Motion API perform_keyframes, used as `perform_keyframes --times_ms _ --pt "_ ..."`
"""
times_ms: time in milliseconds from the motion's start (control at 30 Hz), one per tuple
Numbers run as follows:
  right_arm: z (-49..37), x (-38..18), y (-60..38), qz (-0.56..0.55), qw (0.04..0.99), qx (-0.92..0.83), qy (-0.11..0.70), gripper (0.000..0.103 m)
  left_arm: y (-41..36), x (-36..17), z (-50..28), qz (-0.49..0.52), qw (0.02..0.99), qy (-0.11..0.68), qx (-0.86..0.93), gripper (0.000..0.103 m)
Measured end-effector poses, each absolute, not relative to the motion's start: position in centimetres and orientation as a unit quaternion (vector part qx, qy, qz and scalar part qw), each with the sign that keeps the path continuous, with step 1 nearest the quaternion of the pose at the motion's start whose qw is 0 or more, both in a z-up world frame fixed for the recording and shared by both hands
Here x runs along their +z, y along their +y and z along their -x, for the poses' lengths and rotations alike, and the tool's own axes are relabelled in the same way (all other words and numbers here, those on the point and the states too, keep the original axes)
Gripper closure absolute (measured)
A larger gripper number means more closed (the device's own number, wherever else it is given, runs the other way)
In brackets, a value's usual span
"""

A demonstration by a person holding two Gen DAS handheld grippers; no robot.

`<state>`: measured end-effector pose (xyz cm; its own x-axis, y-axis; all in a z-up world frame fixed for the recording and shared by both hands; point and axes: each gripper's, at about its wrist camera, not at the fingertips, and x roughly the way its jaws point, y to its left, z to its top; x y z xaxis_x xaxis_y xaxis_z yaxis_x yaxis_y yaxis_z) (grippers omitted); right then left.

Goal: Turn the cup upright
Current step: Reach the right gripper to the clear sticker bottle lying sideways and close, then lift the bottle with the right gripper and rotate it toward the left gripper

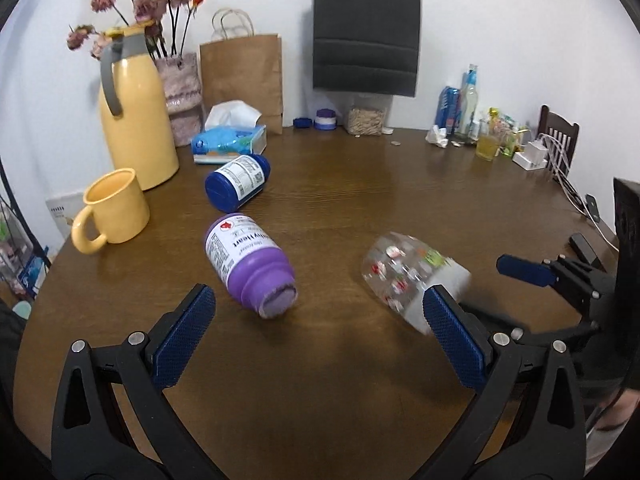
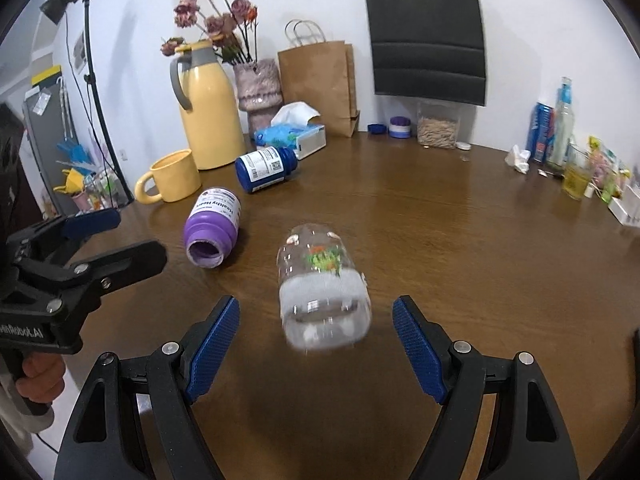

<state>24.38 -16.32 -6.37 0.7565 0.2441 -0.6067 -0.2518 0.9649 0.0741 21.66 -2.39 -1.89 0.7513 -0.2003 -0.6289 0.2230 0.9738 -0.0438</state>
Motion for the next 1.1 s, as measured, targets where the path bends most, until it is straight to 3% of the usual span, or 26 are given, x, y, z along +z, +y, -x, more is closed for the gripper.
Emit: perform_keyframes --times_ms 233,300,667,733,800,833,967,1100 --pt "-27.8 -7.6 -15.1 0.021 0.93 0.128 0.343 0.02 -2.7 -2.1 -26.7 0.003 0.923 0.368 -0.112 0.0" --pt "-28.2 -7.9 -15.2 0.016 0.928 0.138 0.346 0.041 -3.1 -2.1 -27.8 0.004 0.92 0.376 -0.111 0.0" --pt "-28.9 -7.4 -18.4 0.053 0.921 0.18 0.341 0.042 -9.3 -2.7 -33.2 0.025 0.892 0.418 -0.171 0.005" --pt "-29.3 -7.3 -18.9 0.068 0.922 0.178 0.337 0.042 -10.5 -3.7 -34.6 0.041 0.876 0.442 -0.187 0.01" --pt "-29.8 -7.4 -19.6 0.084 0.925 0.157 0.335 0.041 -11.2 -5.0 -35.9 0.05 0.864 0.467 -0.184 0.024" --pt "-30.0 -7.4 -20.0 0.088 0.926 0.147 0.337 0.041 -11.5 -5.7 -36.3 0.048 0.859 0.478 -0.177 0.024" --pt "-30.5 -7.4 -22.8 0.079 0.932 0.103 0.339 0.027 -11.6 -5.6 -36.3 0.047 0.871 0.461 -0.164 0.024" --pt "-31.6 -8.1 -25.2 0.045 0.93 0.074 0.356 0.027 -11.8 -5.9 -36.5 0.034 0.872 0.464 -0.149 0.024"
